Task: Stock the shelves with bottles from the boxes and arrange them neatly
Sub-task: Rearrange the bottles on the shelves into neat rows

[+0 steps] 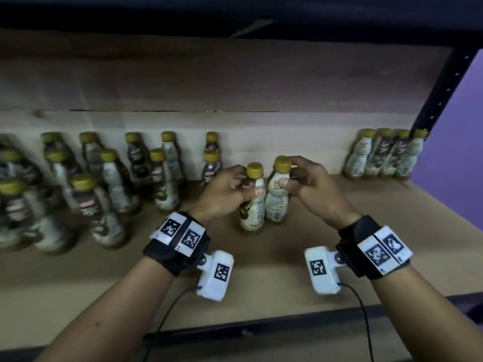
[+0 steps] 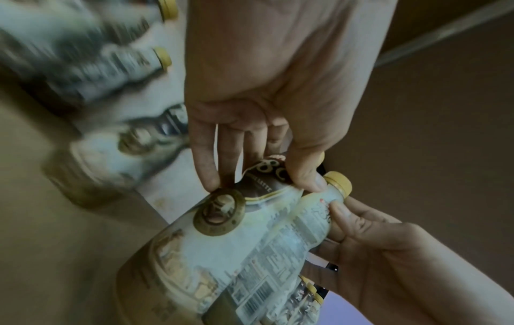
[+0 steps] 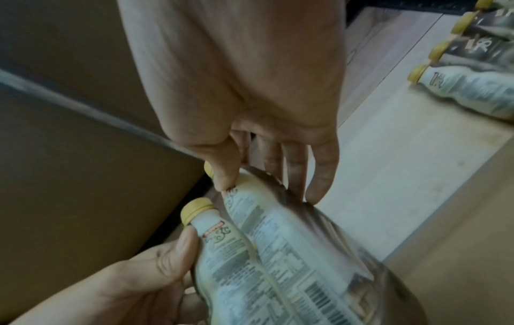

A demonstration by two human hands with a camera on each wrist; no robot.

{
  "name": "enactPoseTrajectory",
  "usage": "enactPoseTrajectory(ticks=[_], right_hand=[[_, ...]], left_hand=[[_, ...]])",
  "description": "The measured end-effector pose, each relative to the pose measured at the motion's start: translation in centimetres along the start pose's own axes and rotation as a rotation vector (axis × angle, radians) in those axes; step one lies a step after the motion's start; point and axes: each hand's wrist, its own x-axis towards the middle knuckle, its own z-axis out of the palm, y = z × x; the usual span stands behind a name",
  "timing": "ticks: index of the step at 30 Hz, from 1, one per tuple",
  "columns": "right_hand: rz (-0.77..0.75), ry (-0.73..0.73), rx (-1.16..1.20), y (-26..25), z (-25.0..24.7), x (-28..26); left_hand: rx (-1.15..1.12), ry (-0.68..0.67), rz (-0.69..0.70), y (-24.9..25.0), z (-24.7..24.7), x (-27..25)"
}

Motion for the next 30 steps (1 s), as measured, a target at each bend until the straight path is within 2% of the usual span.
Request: enactPoseTrajectory(ticks=[6, 12, 19, 24, 30], right_hand=[[0.056, 0.009, 0.061, -2.3, 7.7, -1.5], [0.079, 0.028, 0.006, -3.7, 12.5, -2.0], [0.102, 0.066, -0.057, -3.5, 13.6, -0.8], [0.092, 0.064, -0.106, -3.1, 13.7, -0.3], [0.086, 0.049, -0.105, -2.4, 13.7, -0.3]], left_hand=[[-0.002, 0.128, -0.024, -1.9, -7.6, -5.7], [0.065, 0.259, -0.037, -3.0, -12.6, -9.3], [0.159, 0.345, -0.048, -3.9, -13.7, -9.4], [0.357, 0.386, -0.026, -4.1, -14.0, -9.0], [0.432, 0.364, -0.033, -4.6, -14.4, -8.7]])
